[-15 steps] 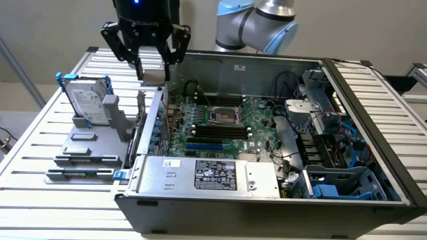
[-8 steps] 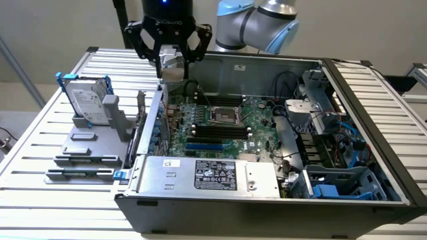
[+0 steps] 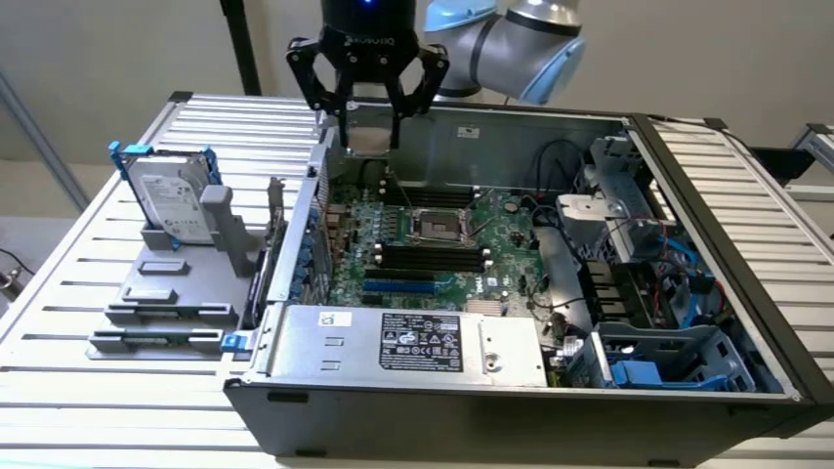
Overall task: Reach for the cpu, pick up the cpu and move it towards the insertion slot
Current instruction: 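Pick up the cpu and move it towards the insertion slot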
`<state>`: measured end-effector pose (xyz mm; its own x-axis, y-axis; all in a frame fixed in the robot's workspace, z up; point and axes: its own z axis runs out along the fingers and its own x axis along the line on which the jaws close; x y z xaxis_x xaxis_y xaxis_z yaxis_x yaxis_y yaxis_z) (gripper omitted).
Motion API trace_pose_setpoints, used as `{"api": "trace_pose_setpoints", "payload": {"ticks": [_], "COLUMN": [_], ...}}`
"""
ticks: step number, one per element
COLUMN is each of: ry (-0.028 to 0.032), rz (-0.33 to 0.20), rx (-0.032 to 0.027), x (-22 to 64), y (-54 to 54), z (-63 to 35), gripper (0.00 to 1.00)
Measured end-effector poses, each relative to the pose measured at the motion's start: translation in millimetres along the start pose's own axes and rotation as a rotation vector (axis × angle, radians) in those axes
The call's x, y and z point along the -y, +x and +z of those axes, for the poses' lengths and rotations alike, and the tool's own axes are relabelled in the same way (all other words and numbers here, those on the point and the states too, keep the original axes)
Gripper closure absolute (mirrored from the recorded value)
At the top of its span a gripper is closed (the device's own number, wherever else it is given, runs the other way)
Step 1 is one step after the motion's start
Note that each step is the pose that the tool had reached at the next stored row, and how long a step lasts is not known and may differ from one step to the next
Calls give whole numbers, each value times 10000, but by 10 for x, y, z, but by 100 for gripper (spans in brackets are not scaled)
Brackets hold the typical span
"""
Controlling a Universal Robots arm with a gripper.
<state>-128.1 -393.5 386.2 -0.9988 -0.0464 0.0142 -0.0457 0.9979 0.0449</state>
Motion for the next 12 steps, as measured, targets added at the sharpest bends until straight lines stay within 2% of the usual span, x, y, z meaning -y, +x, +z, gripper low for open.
{"api": "trace_pose_setpoints", "payload": {"ticks": [12], "ry": [-1], "rz": [0], "rx": [0], "x": [-224], "y": [-456], "z": [58], "gripper": [45]}}
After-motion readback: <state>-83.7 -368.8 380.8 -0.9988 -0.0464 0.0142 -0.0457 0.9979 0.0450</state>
